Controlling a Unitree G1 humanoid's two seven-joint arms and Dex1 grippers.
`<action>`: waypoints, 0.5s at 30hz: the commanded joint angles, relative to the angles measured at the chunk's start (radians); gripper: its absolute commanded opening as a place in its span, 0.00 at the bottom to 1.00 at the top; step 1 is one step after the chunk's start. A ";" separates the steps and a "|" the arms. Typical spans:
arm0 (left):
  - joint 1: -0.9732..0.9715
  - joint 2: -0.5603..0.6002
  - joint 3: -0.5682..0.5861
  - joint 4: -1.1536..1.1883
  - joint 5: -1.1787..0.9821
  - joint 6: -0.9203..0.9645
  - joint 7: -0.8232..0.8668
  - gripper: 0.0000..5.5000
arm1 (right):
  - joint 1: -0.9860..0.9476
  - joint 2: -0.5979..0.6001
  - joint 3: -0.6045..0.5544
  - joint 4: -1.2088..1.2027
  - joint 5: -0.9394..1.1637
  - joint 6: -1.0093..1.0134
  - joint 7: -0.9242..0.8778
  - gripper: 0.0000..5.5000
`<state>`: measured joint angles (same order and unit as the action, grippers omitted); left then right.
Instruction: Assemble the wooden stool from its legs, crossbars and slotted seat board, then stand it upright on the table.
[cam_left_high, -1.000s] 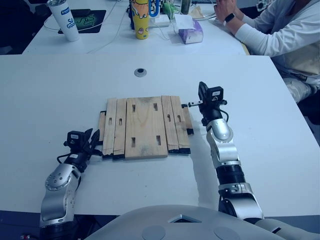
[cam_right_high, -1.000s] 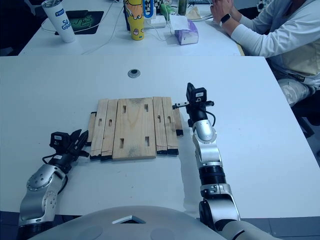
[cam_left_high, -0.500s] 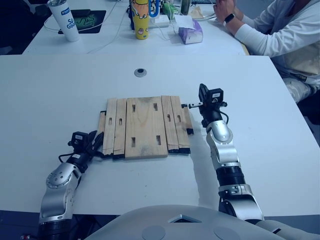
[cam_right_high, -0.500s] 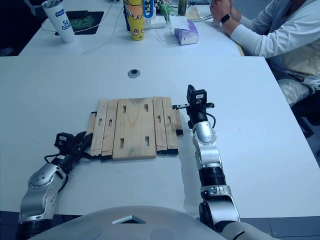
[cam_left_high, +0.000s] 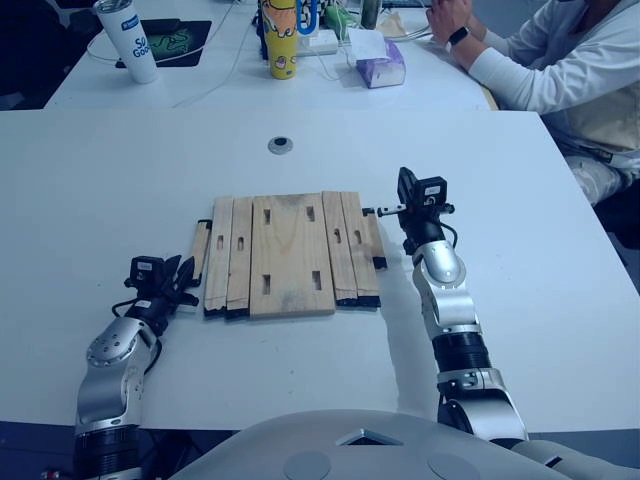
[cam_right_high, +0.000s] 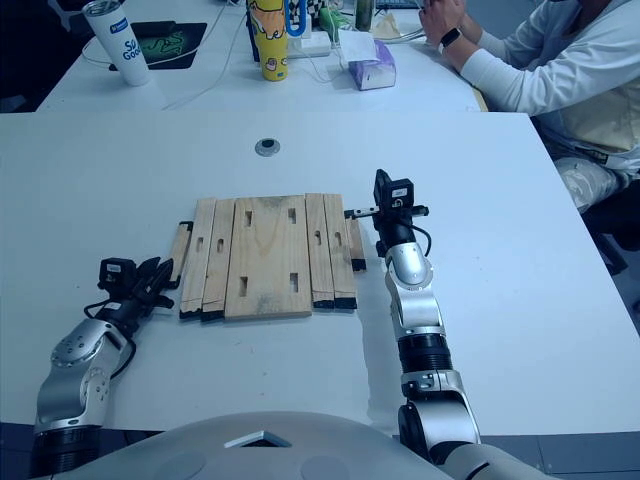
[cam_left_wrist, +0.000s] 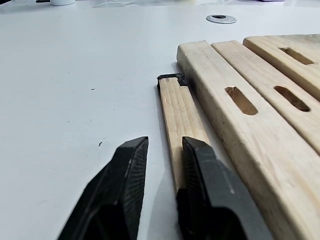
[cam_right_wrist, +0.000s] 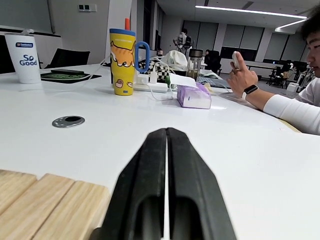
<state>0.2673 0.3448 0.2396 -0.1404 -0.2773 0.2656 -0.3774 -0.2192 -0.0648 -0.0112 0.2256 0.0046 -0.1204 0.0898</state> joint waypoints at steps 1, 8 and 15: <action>-0.028 0.003 0.015 -0.022 -0.030 0.035 0.002 0.23 | -0.020 0.001 0.003 0.008 -0.006 -0.003 -0.006 0.00; 0.005 -0.011 -0.013 -0.077 -0.059 0.079 -0.017 0.37 | -0.012 0.002 0.000 0.002 -0.007 -0.003 -0.014 0.00; 0.027 -0.004 -0.028 -0.059 -0.034 0.080 -0.008 0.49 | -0.006 0.004 0.004 -0.003 -0.007 0.001 -0.016 0.00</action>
<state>0.2797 0.3344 0.2178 -0.2076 -0.3315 0.3373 -0.3928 -0.2244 -0.0615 -0.0108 0.2311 0.0035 -0.1222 0.0797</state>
